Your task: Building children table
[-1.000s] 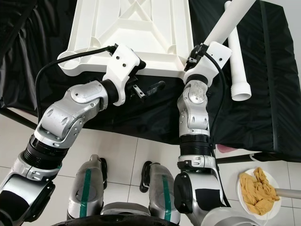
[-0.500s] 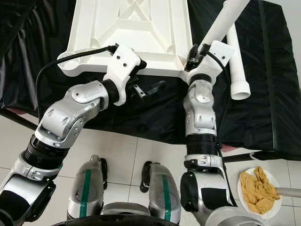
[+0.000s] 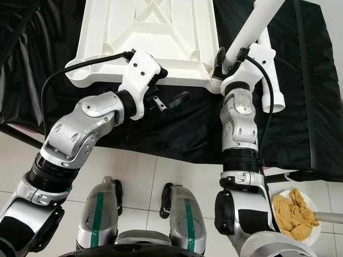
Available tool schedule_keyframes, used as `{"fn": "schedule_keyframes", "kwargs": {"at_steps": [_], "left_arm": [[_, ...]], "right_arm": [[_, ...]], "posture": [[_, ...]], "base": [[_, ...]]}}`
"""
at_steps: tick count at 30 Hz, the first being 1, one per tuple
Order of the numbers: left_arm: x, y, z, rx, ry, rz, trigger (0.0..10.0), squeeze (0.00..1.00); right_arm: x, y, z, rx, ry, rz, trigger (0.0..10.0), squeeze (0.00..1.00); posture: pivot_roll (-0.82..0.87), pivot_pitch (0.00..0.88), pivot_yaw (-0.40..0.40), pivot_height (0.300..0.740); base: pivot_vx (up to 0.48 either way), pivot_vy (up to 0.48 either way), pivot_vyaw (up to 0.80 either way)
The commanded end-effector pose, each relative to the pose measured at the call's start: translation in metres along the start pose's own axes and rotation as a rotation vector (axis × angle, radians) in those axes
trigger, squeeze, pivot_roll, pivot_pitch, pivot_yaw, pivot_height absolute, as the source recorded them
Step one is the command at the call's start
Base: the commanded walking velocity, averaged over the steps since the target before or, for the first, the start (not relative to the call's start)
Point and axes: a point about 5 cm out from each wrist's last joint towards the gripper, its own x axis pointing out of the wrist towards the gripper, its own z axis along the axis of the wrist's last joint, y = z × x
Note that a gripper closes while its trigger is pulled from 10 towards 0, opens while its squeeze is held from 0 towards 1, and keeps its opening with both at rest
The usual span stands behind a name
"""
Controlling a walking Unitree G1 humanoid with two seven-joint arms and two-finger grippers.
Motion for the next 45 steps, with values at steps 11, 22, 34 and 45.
{"fn": "schedule_keyframes", "kwargs": {"at_steps": [11, 22, 34, 45], "left_arm": [[0.001, -0.002, 0.002, -0.002, -0.004, -0.012, 10.0, 0.00], [0.001, -0.003, 0.002, -0.003, -0.002, -0.022, 10.0, 0.00], [0.003, -0.003, 0.005, 0.005, -0.005, -0.036, 10.0, 0.00], [0.002, 0.000, 0.006, 0.002, -0.008, -0.020, 10.0, 0.00]], "right_arm": [[0.004, -0.016, 0.001, -0.103, 0.071, 0.288, 10.0, 0.00], [0.001, -0.033, 0.005, -0.152, 0.100, 0.440, 10.0, 0.00], [0.000, -0.048, -0.005, -0.178, 0.145, 0.607, 10.0, 0.00], [0.015, -0.043, -0.003, -0.112, 0.100, 0.607, 10.0, 0.00]], "posture": [[0.12, 0.080, -0.092, 0.740], [0.11, 0.074, -0.071, 0.740], [0.11, 0.083, -0.071, 0.740], [0.12, 0.085, -0.070, 0.740]], "base": [[0.000, 0.000, 0.00], [0.000, 0.000, 0.00], [0.000, 0.000, 0.00], [0.000, 0.000, 0.00]]}}
